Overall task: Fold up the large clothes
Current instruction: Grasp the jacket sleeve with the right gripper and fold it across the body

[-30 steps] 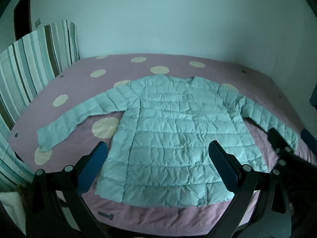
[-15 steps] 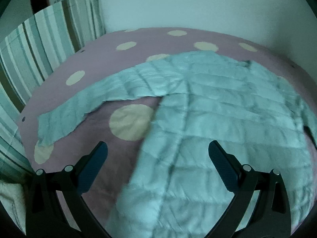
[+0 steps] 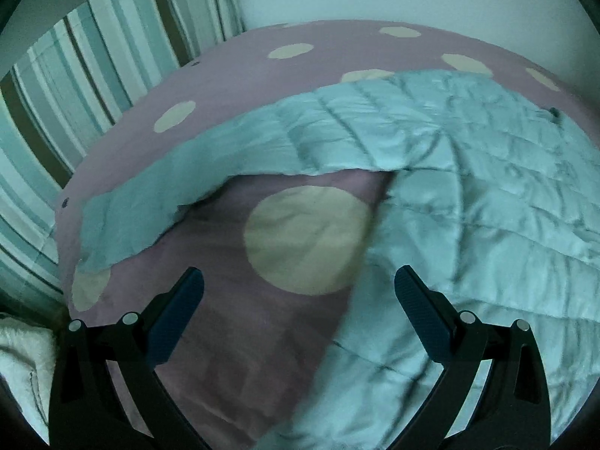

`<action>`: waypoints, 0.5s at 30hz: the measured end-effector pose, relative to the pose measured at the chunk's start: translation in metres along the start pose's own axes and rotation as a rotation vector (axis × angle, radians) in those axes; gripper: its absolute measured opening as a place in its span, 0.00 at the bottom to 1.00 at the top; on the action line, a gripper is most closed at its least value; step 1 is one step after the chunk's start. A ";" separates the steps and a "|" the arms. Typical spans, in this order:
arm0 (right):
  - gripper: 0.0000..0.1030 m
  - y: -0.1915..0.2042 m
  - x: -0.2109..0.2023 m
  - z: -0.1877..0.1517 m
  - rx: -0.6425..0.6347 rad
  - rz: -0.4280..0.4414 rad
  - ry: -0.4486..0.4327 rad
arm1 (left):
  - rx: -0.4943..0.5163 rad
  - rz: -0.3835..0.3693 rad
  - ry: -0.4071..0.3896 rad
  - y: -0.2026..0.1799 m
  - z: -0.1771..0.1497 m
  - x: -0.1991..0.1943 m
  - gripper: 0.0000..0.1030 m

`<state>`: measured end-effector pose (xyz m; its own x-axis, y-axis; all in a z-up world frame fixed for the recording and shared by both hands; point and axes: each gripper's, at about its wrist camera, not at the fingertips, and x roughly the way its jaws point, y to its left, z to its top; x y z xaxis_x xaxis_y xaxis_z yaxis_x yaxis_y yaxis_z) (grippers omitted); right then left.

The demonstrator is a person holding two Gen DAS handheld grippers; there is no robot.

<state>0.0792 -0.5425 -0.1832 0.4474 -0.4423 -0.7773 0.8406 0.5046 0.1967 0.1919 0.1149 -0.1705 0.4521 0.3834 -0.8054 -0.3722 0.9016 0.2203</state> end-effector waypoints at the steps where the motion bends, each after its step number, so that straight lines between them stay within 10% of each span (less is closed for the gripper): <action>1: 0.95 -0.002 0.003 0.003 0.009 -0.012 -0.004 | -0.002 0.012 0.004 0.001 0.001 0.004 0.98; 7: 0.70 -0.014 0.030 0.019 0.074 -0.033 0.052 | -0.029 0.061 0.035 0.010 0.002 0.027 0.98; 15: 0.76 -0.028 0.047 0.011 0.118 -0.015 0.078 | -0.037 0.079 0.059 0.013 -0.001 0.043 0.98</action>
<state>0.0802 -0.5858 -0.2183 0.4135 -0.3873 -0.8240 0.8789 0.4061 0.2502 0.2058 0.1431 -0.2033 0.3718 0.4397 -0.8176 -0.4346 0.8607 0.2653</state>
